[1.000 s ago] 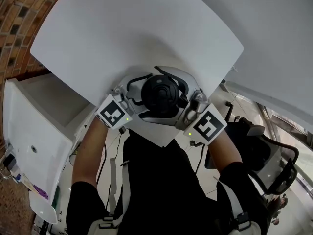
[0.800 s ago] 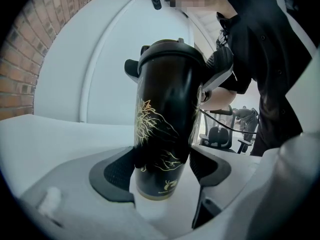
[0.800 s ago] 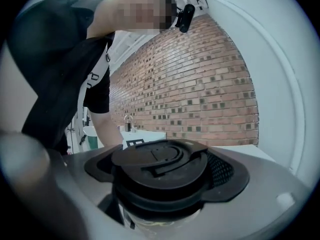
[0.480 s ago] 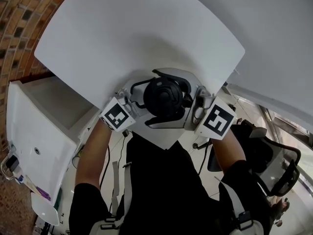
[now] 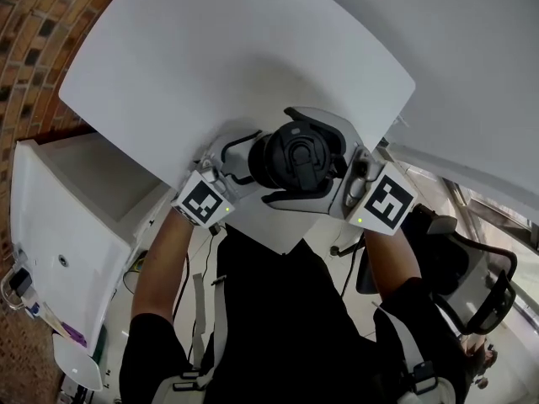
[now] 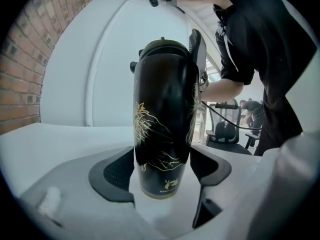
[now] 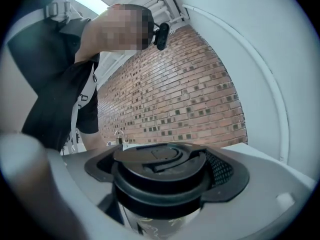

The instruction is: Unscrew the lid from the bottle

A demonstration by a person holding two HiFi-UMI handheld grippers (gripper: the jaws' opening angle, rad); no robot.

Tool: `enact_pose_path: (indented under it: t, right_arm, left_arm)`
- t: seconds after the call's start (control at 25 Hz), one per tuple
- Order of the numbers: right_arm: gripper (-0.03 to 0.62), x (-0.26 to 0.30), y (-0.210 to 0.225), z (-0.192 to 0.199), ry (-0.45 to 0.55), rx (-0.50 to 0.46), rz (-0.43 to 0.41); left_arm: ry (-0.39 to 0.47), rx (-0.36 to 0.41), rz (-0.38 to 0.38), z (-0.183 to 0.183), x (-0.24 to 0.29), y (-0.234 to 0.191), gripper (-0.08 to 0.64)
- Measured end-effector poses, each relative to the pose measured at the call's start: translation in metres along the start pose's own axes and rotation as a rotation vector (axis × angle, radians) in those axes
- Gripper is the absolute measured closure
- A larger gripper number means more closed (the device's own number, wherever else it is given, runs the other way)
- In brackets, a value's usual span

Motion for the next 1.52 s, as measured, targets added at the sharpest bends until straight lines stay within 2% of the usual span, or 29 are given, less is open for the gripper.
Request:
enact_pose_path:
  t: [0.08,0.2,0.48,0.56,0.72,0.96,1.12,1.16,1.2,1.32,1.52]
  right_arm:
    - [0.101,-0.010,-0.002,-0.002,0.017,0.014,0.033]
    - [0.101,-0.017,0.001,0.000,0.035,0.031,0.071]
    - [0.101,-0.025,-0.008,-0.005,0.064,0.027,0.096]
    - [0.101,-0.023,-0.016,-0.012,0.074,0.017,0.083]
    - [0.101,-0.023,-0.048,-0.034,0.097,-0.003,0.051]
    - [0.101,-0.027,-0.091,-0.060,0.090,-0.065,-0.014]
    - [0.101,-0.026,-0.115,-0.072,0.111,-0.116,-0.034]
    - [0.101,-0.026,-0.121,-0.073,0.116,-0.129,-0.031]
    - [0.101,-0.027,-0.127,-0.072,0.118,-0.132,-0.024]
    - [0.101,-0.033,-0.150,-0.068,0.117,-0.107,0.022]
    - [0.101,-0.032,-0.194,-0.070,0.123,-0.116,0.134]
  left_arm:
    - [0.006,0.015,-0.051,-0.004,-0.001,0.004,0.189]
    - [0.020,-0.023,-0.117,0.002,-0.008,0.001,0.158]
    - [-0.065,-0.053,-0.142,0.021,-0.030,0.024,0.156]
    - [-0.063,-0.093,-0.175,0.017,-0.039,0.031,0.160]
    - [-0.036,-0.192,-0.247,-0.004,-0.060,0.054,0.164]
    - [0.024,-0.216,-0.312,-0.057,-0.089,0.099,0.172]
    - [0.038,-0.198,-0.376,-0.072,-0.103,0.114,0.234]
    - [0.036,-0.186,-0.394,-0.074,-0.106,0.115,0.379]
    - [0.042,-0.178,-0.399,-0.075,-0.108,0.117,0.557]
    - [0.070,-0.173,-0.350,-0.082,-0.119,0.136,0.560]
    - [0.083,-0.090,-0.284,-0.098,-0.154,0.164,0.558]
Point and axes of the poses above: the fingertips, and each gripper's own axes: x forward along the fingers, y to its right, z out of its underside, the point moved 9 cm from there along -x, backward along the fingers
